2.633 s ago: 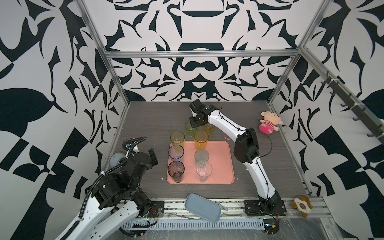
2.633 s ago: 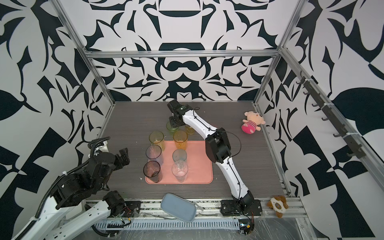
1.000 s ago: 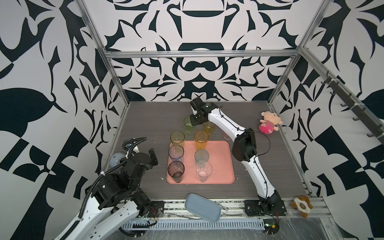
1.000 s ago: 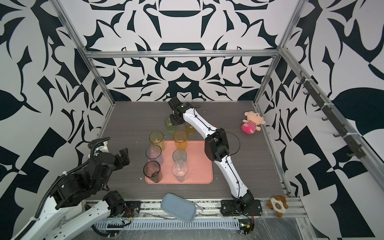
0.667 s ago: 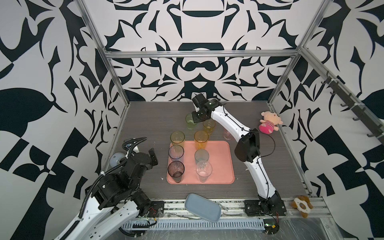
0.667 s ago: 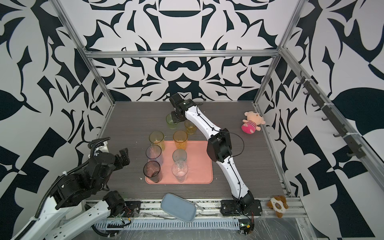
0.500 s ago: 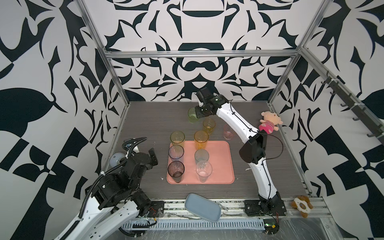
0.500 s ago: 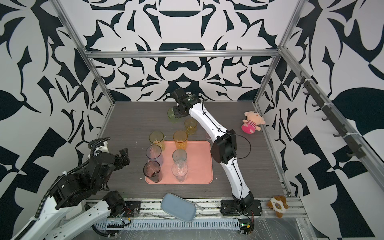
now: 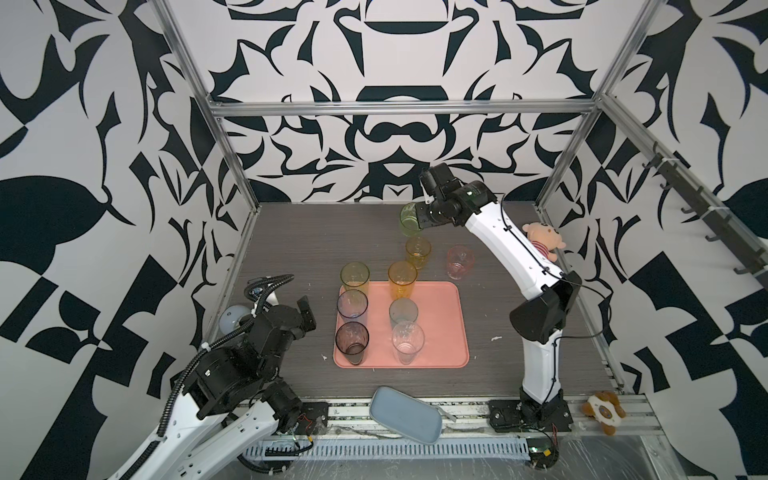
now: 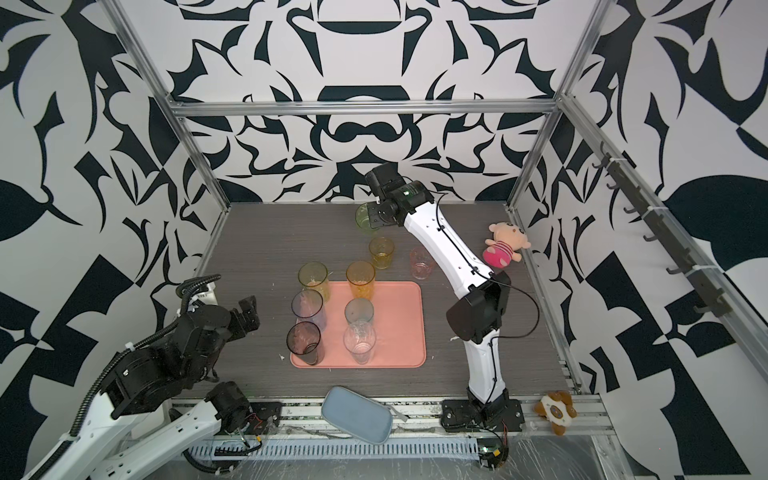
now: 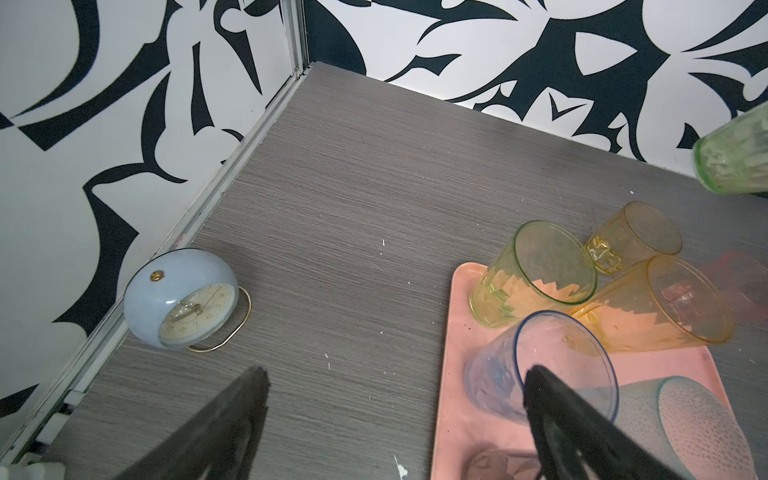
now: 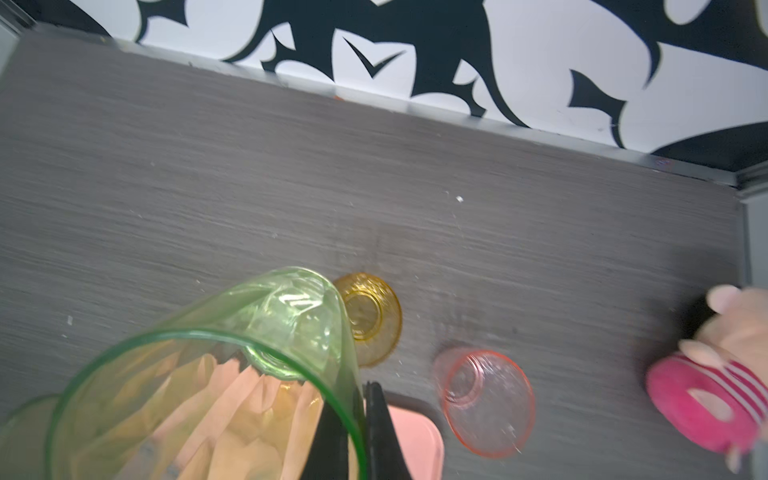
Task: Place the glasses into the tray
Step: 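Carry the green glass with the right gripper over the pink tray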
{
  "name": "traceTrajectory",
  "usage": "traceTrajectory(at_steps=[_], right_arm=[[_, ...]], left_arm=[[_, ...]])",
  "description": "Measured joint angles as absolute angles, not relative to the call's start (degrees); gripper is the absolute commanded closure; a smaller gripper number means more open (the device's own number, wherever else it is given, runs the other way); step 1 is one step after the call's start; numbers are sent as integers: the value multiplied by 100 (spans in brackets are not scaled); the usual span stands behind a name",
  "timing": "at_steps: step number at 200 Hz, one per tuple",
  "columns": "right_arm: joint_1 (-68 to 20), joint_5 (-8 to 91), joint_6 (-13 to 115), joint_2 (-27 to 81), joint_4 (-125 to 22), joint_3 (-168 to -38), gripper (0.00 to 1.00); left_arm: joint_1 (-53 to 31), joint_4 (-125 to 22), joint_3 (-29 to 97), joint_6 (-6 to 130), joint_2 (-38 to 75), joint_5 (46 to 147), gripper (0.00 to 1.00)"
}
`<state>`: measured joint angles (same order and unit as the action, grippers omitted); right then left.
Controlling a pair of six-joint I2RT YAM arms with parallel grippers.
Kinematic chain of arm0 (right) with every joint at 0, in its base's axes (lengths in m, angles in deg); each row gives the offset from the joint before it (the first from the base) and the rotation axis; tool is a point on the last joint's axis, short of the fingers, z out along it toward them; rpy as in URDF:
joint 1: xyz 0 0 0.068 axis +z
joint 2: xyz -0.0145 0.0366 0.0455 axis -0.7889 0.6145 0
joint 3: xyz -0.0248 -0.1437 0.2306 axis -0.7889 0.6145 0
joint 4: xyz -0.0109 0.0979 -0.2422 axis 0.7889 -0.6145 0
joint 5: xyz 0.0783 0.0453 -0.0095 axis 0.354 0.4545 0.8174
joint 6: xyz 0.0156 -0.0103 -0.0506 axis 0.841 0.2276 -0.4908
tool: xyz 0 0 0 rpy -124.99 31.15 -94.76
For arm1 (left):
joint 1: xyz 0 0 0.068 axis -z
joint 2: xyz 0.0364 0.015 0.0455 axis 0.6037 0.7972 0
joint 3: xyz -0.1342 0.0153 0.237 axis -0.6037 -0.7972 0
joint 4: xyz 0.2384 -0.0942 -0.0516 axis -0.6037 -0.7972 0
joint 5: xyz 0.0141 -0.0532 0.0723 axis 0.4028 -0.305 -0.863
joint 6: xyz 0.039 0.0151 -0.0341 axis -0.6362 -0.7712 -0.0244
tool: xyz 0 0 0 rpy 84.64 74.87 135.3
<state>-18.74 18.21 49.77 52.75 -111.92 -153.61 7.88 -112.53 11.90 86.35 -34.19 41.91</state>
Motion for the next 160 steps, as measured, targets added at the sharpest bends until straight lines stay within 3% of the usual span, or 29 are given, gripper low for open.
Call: traceTrajectory(at_steps=[160], right_arm=[[-1963, 1530, 5091, 2624, -10488, -11363, 100]], left_arm=[[788, -11282, 1190, 8762, -3417, 3942, 1]])
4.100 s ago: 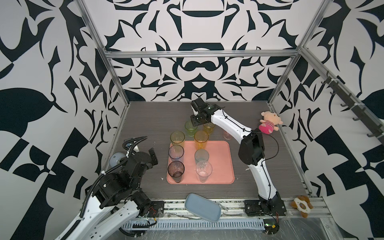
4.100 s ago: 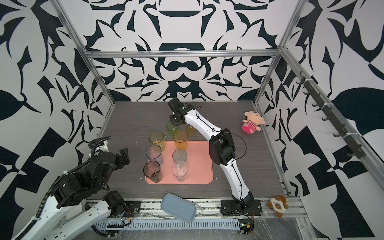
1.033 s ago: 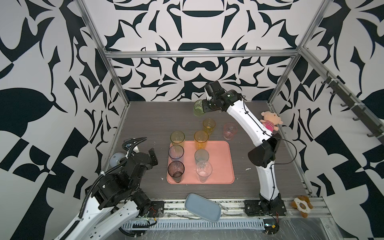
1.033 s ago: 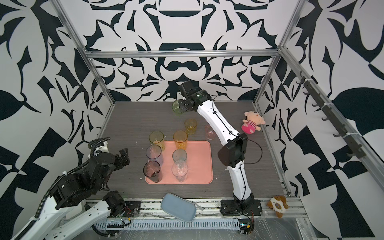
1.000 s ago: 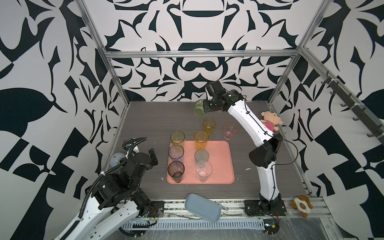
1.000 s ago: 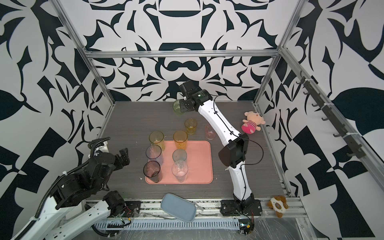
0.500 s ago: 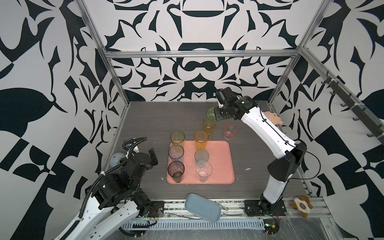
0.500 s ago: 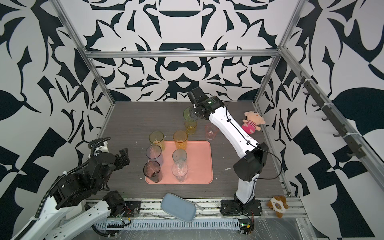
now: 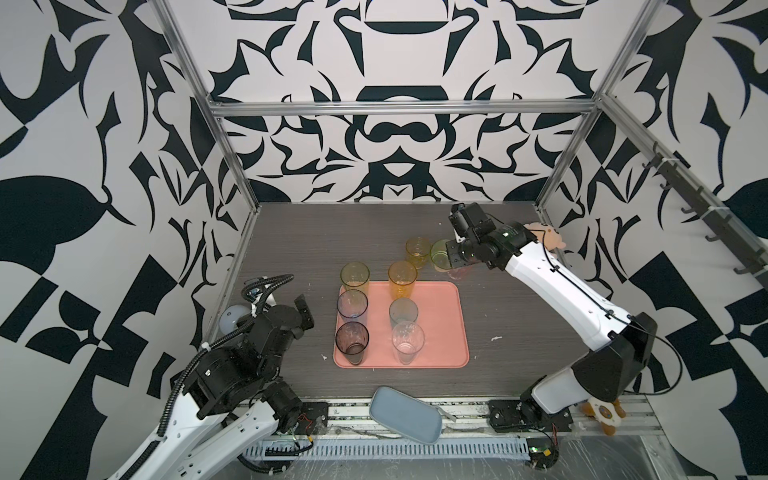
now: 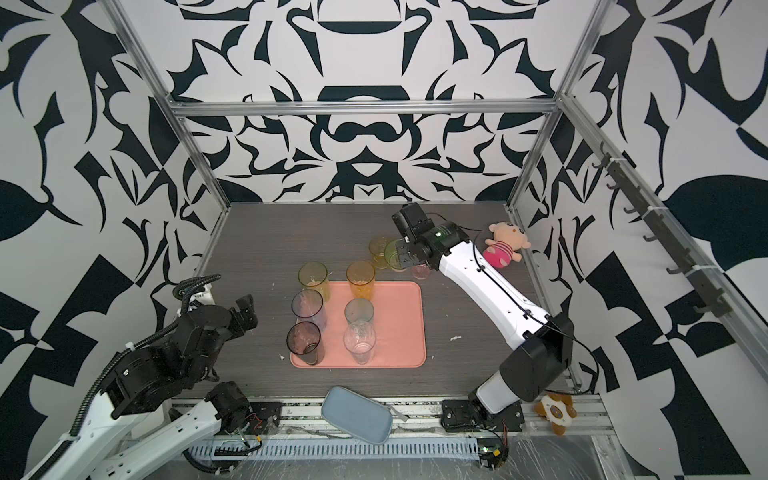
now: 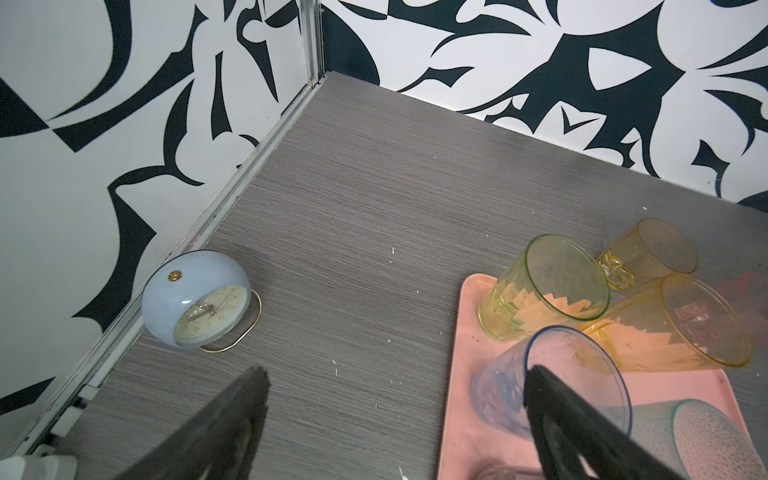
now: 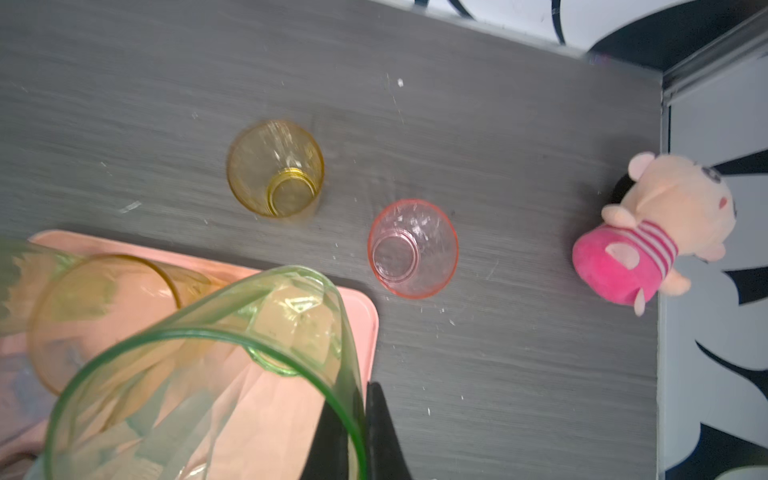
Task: Place the glasses into the tray
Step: 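Carry the green glass with the right gripper over the pink tray, then lower the green glass onto the tray and open the right gripper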
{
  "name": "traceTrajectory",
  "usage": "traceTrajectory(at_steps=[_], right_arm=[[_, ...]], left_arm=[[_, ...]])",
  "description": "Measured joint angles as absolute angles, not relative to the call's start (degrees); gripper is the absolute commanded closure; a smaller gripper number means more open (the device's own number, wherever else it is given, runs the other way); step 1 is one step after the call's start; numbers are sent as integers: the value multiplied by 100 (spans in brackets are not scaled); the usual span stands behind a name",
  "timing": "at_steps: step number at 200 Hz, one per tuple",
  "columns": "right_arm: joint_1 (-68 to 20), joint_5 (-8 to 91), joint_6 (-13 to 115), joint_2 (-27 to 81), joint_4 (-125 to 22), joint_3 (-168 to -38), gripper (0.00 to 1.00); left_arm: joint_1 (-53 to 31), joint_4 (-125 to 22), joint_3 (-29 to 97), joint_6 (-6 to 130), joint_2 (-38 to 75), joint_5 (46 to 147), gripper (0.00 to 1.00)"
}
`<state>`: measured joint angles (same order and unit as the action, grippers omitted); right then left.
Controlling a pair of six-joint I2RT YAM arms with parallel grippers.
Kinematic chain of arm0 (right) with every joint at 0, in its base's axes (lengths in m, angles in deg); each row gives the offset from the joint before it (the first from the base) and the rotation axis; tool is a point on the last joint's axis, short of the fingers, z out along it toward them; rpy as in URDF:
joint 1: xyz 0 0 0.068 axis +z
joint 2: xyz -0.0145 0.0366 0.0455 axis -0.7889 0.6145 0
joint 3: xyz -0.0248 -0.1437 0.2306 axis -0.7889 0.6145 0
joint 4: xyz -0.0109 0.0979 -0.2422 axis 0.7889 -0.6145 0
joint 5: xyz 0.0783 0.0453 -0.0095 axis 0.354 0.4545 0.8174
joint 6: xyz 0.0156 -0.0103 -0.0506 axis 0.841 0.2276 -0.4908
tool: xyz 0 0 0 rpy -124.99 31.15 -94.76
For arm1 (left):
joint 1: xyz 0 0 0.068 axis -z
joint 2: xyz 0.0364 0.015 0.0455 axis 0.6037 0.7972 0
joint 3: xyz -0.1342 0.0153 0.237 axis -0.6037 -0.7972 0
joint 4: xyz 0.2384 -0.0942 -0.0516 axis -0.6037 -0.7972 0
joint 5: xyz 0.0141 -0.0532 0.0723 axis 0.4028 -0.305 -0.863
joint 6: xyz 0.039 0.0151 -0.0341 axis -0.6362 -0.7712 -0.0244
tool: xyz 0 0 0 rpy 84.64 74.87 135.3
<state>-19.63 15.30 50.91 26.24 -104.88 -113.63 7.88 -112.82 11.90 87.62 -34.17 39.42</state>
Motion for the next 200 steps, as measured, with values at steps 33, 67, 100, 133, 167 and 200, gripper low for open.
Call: traceTrajectory(at_steps=[33, 67, 100, 133, 167, 200], right_arm=[[-1979, 1589, 5233, 2552, -10324, -10815, 100], [-1987, 1703, 5371, 2552, -10158, -10389, 100], [-1987, 1777, 5482, 2552, -9977, -10050, 100], [-2033, 1834, 5561, 2554, -9769, -9735, 100], [-2143, 1950, 5589, 2615, -9564, -9538, 100], [-2259, 2026, 5596, 2847, -9354, -9466, 100]], left_arm=[[790, -11282, 1190, 8764, -3417, 3929, 1], [790, -11282, 1190, 8769, -3417, 3925, 1], [790, -11282, 1190, 8779, -3417, 3927, 1], [790, -11282, 1190, 8779, -3415, 3929, 1], [790, -11282, 1190, 8779, -3412, 3936, 1], [790, -11282, 1190, 8779, -3404, 3949, 1]])
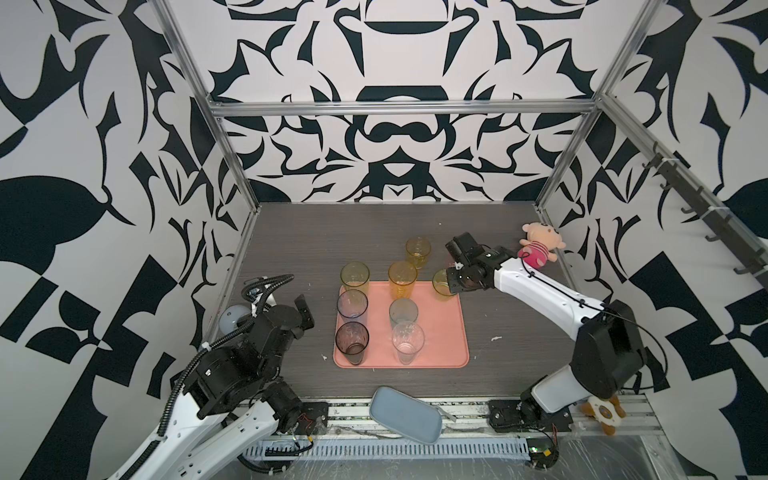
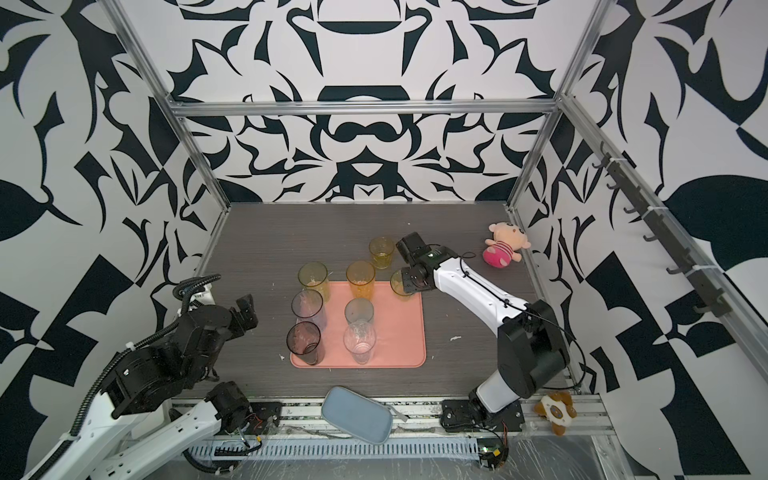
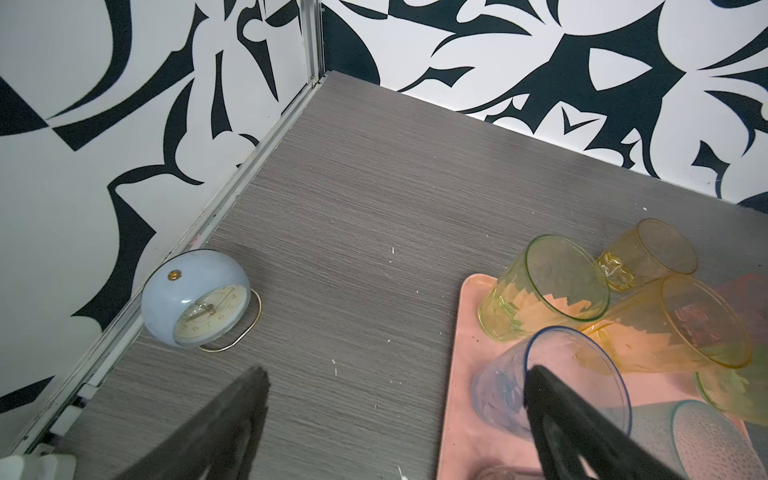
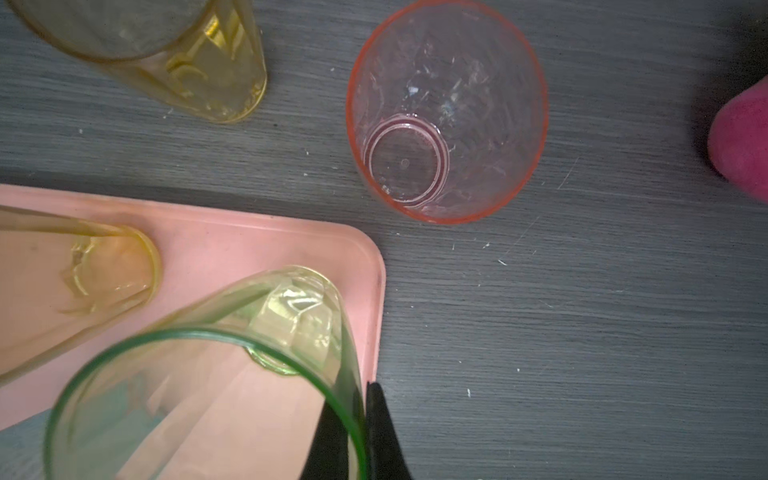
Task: Place the glasses into the tray
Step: 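Lower the green glass onto the tray and open the right gripper, then raise the right gripper and move it over the yellow glass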
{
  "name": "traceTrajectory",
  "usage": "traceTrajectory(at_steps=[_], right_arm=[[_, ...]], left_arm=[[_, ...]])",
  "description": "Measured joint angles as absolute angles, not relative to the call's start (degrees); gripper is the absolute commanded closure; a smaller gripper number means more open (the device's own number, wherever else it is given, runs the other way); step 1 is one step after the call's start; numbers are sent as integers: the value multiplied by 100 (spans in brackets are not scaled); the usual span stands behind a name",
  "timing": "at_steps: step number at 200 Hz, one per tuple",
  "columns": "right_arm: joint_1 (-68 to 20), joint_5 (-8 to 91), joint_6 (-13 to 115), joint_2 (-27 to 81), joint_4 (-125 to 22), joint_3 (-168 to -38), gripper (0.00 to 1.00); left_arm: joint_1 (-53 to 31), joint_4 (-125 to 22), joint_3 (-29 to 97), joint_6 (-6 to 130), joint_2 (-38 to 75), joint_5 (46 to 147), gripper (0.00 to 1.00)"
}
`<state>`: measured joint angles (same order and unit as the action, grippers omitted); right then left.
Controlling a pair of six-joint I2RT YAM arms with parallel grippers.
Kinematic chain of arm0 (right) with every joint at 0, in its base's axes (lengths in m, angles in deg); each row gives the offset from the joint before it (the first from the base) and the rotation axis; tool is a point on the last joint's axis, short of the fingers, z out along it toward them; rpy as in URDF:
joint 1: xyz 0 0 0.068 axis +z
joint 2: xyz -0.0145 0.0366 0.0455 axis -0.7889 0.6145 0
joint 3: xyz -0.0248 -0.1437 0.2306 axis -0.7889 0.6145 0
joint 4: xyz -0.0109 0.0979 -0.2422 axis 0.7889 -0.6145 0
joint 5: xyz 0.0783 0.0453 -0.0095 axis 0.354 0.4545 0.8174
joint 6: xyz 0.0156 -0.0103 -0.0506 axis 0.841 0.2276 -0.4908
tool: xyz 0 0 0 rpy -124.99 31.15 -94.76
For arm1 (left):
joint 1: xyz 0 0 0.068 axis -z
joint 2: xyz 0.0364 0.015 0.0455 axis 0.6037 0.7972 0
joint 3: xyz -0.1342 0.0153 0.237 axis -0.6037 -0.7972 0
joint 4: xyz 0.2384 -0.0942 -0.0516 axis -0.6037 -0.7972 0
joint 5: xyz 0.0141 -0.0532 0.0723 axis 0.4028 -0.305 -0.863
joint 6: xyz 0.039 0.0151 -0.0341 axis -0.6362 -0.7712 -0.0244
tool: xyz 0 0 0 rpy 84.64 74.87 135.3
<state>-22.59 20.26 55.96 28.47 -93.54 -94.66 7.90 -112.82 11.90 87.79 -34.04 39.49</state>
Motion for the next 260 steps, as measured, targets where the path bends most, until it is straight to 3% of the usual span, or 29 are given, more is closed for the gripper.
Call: traceTrajectory(at_steps=[69, 101, 156, 212, 260], right_arm=[[-2427, 2332, 5644, 3216, -9122, -9403, 100], [-2477, 2439, 5705, 3330, -9092, -9388, 81], [-2510, 2562, 5808, 3387, -9092, -9401, 61], [-2510, 2558, 5847, 3358, -9262, -9661, 48], [-2510, 2562, 5780, 3216, -9465, -10083, 46]], left_arm=[[790, -11280, 1190, 8779, -3404, 3962, 1], [790, -11280, 1190, 8777, -3404, 3968, 1], [790, -11280, 1190, 8777, -3406, 3971, 1], [790, -11277, 1190, 8775, -3426, 3986, 0], [790, -11277, 1188, 8775, -3443, 3999, 1]])
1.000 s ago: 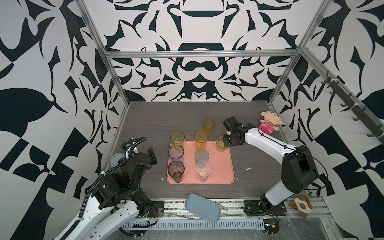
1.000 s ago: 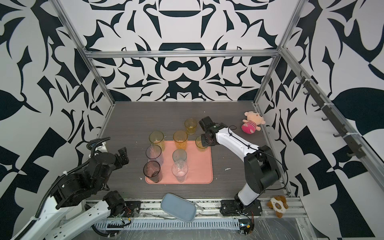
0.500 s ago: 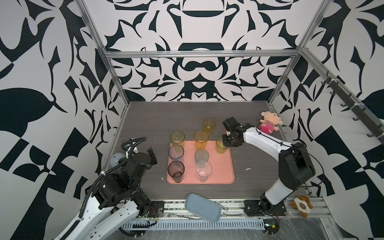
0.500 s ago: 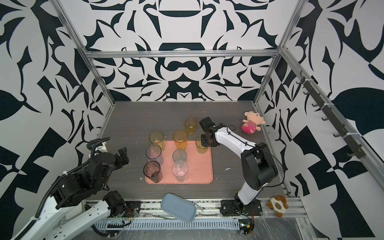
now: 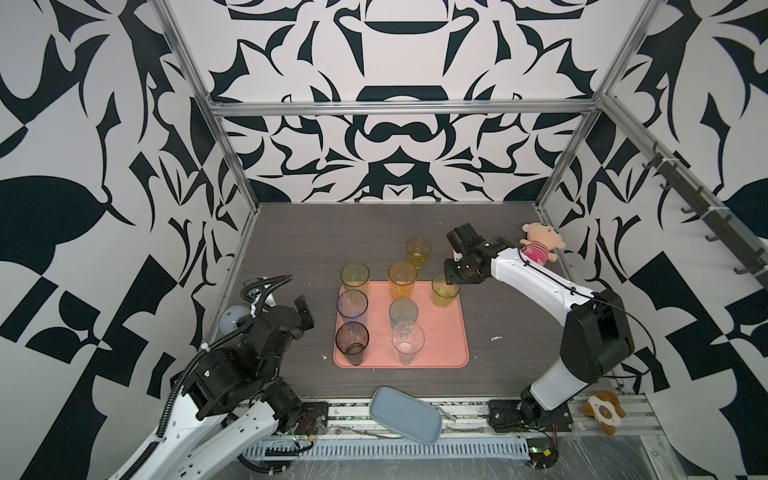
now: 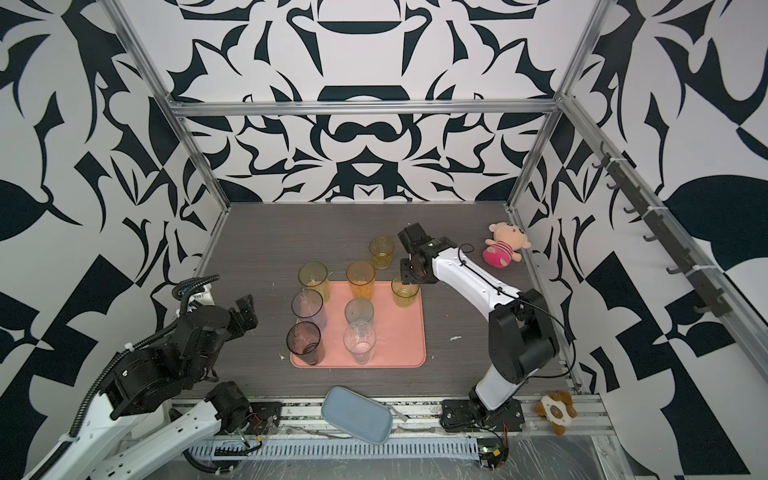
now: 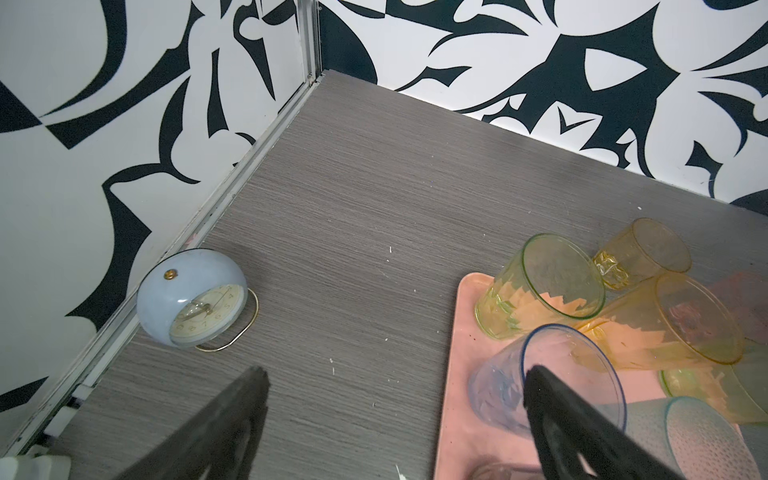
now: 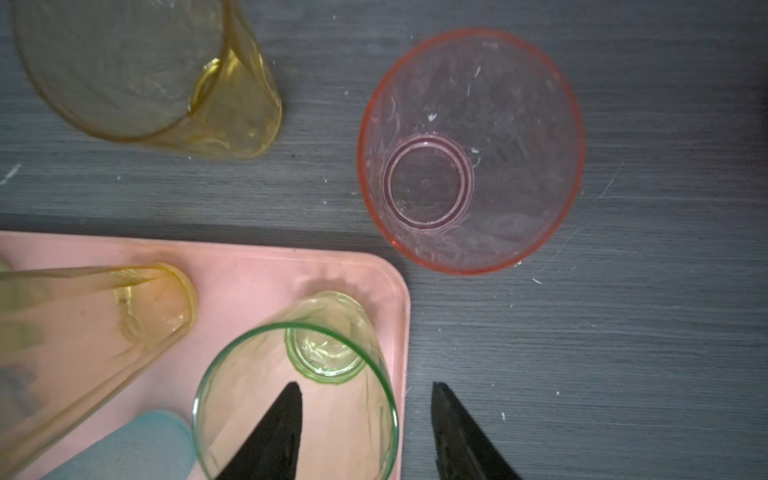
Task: Place the glasses into the tray
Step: 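Raise the right gripper and move it over the yellow glass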
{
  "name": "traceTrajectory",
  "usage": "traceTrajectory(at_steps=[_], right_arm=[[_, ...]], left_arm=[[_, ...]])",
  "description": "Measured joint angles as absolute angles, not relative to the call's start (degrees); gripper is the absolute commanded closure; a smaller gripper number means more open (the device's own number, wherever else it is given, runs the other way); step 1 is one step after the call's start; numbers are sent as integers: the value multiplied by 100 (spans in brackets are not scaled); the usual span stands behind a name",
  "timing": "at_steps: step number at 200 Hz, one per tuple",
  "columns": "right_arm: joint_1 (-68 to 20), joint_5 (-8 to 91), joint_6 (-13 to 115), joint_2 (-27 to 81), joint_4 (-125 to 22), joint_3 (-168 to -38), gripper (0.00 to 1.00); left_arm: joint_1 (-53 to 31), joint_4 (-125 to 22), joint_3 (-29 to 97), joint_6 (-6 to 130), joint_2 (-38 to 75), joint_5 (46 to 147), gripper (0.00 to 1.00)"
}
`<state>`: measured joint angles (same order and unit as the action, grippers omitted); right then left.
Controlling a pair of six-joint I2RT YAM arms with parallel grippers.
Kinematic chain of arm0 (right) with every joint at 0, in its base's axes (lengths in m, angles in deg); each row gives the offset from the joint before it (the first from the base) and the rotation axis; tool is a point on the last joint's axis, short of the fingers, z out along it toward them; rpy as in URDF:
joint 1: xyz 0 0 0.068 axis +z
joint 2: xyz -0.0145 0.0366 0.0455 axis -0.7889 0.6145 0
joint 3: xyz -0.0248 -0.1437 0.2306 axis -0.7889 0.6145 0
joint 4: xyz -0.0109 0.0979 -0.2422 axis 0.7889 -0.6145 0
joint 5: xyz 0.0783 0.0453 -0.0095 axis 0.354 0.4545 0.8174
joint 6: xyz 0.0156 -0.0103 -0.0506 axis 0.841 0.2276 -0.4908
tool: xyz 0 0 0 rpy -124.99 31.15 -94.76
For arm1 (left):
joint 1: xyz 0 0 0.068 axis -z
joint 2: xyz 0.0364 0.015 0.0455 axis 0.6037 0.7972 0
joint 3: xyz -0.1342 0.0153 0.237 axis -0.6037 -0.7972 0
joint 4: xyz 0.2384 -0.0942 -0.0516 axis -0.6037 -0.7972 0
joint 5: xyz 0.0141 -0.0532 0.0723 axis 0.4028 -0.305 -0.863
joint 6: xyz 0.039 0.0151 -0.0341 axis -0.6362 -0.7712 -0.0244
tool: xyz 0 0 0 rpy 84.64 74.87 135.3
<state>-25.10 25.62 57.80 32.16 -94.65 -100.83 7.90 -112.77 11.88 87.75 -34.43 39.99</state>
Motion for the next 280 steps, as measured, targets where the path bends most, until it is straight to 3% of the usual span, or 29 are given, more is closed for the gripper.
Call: traceTrajectory(at_steps=[82, 161, 280], right_arm=[[-2510, 2547, 5629, 3166, -9627, -11309, 47], [-2510, 2527, 5450, 4248, -9725, -12517, 49], [-2512, 2625, 5364, 5573, -9800, -13261, 51]], left_arm=[[790, -11277, 1188, 8775, -3443, 4005, 1], [790, -11277, 1186, 8775, -3447, 4003, 1], [810, -11277, 1186, 8775, -3504, 3997, 1]])
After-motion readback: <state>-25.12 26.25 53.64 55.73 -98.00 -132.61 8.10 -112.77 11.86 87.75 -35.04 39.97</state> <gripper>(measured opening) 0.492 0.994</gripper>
